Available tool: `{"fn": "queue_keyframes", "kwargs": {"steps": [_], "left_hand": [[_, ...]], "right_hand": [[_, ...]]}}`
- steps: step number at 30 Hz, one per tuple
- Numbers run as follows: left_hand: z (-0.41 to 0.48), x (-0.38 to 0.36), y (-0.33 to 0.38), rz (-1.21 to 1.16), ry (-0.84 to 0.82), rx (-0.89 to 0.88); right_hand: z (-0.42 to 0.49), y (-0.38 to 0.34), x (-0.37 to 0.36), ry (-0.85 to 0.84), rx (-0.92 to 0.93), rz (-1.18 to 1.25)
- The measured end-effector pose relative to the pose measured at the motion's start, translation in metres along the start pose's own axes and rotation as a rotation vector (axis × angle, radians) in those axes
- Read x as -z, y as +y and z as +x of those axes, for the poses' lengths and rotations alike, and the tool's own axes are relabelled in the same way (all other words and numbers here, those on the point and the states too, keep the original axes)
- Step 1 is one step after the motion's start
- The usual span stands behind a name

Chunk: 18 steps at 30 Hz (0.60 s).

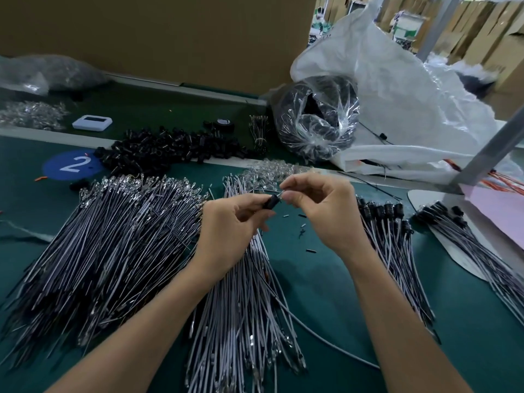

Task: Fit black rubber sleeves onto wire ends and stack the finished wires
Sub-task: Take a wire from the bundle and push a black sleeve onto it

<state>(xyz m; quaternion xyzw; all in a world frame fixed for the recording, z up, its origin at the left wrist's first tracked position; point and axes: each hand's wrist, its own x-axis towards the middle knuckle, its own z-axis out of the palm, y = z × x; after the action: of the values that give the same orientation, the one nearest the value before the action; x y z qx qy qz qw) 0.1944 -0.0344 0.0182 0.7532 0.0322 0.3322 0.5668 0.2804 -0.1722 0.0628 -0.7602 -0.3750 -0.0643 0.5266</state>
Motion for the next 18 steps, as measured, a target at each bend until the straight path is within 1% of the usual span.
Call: {"fn": "queue_keyframes", "kwargs": {"steps": [5,7,13,18], "left_hand": [[0.0004,-0.0006,-0.0037,0.035,-0.013,-0.052],[-0.0002,-0.0007,-0.0034,0.038,-0.025,-0.045],[-0.0007,-0.0018,-0.0020,-0.063,-0.037,0.046],[-0.0002,-0.0015,-0.0011,-0.062,-0.043,0.039]], "right_hand": [[-0.0025,0.0030,0.0007,0.006,0.041,-0.035],[-0.0030,0.0035,0.0016,0.006,0.054,-0.034],[-0.0040,0.0054,0.0052,0.000,-0.028,0.046],[-0.0060,0.0066,0.0008,-0.008,-0.054,0.060]]}}
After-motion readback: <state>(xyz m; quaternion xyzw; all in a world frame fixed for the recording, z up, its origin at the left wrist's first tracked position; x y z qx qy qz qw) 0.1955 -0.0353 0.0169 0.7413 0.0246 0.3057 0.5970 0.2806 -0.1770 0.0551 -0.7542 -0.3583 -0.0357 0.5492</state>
